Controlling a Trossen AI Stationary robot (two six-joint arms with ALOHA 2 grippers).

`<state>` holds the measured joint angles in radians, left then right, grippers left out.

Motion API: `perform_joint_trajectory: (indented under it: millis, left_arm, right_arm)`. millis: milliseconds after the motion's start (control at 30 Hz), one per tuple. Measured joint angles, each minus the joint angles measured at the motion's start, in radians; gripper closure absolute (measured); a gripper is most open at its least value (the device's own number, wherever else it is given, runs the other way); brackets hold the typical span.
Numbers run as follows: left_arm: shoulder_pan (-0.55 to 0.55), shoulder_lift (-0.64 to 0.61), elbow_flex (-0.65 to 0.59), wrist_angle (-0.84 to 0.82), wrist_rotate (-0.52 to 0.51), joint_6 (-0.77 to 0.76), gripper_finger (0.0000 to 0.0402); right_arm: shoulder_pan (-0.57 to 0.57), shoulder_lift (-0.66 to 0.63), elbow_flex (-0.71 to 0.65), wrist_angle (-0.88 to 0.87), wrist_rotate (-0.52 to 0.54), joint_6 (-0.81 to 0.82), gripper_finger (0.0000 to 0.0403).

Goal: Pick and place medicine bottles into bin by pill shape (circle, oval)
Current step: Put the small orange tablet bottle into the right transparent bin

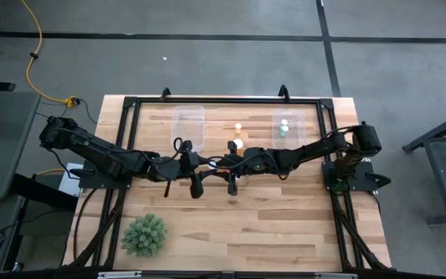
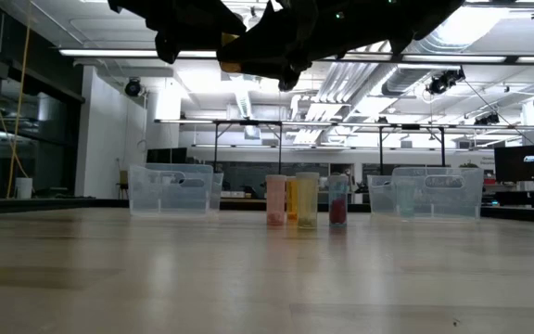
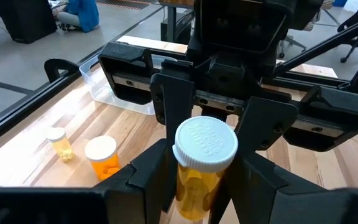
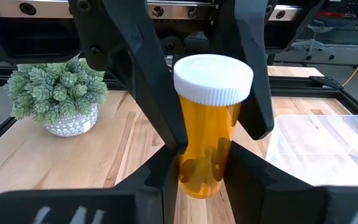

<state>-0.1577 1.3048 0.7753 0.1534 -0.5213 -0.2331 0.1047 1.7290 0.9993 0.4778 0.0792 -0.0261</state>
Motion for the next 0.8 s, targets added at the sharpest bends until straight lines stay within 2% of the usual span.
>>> perform_joint_trajectory:
  millis: [400,600,700,800]
  left_arm:
    - [0.0,-0.002,0.0,0.003,0.015,0.009,0.0261]
    - [-0.024,-0.048,0.0,0.0,0.013,0.029,0.0261]
    - [-0.054,-0.078,0.001,-0.002,-0.01,0.054,0.0261]
    - [-0.094,-0.104,0.001,-0.013,-0.082,0.085,0.0261]
  right_arm:
    - [0.0,0.0,0.0,-0.011,0.0,-0.003,0.0306]
    - [0.0,0.0,0.0,-0.021,0.0,-0.008,0.0306]
    - [0.0,0.0,0.0,-0.02,0.0,-0.008,0.0306]
    - [0.0,0.0,0.0,-0.031,0.0,-0.02,0.0306]
